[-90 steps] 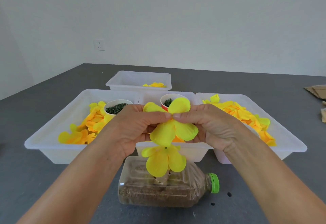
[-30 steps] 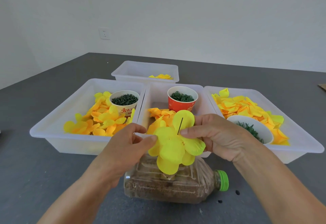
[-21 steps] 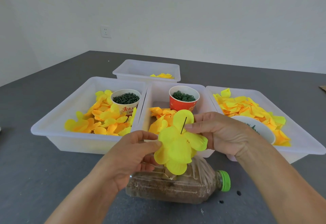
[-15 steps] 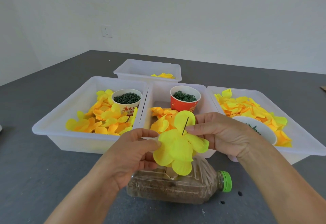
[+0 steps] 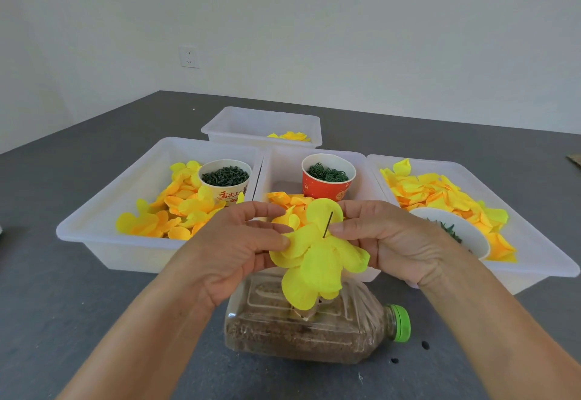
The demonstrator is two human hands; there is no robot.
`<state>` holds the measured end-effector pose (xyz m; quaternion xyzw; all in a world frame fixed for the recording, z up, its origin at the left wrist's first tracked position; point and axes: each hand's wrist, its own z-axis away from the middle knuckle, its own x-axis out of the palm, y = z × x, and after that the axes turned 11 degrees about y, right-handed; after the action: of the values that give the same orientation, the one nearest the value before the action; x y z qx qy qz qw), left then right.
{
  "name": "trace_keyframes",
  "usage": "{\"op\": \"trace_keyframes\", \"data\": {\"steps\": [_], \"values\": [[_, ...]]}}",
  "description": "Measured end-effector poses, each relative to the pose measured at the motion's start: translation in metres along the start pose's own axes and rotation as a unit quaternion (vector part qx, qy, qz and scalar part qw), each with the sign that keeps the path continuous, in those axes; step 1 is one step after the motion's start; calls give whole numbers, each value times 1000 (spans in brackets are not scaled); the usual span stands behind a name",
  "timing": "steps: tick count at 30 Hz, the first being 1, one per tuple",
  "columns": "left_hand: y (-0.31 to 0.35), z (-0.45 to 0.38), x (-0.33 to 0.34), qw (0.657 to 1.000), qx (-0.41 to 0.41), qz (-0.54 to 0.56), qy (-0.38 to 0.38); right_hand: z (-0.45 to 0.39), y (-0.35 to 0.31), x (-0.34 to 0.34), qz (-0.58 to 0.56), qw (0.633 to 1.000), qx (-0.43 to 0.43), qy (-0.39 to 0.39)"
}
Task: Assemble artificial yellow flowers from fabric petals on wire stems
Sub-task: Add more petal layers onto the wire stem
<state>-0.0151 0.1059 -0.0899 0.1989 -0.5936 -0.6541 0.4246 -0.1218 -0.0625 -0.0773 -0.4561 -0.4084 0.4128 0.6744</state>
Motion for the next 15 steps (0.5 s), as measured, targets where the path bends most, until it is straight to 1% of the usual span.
{"op": "trace_keyframes", "data": {"steps": [4,8,11,13,15], "values": [[1,0,1,1000,-15,11,-1,2,-7,1,-56,998,-22,-8],[5,-2,1,1000,-24,15,-9,4,-13,6,-86,995,-49,24],[5,-3,5,1000,-7,1,-9,2,-13,8,-109,992,-43,42],[4,-4,7,1000,8,-18,8,1,-12,9,-124,990,-31,54],[2,-5,9,1000,5,-20,18,1,-10,8,-127,990,-22,63]]}}
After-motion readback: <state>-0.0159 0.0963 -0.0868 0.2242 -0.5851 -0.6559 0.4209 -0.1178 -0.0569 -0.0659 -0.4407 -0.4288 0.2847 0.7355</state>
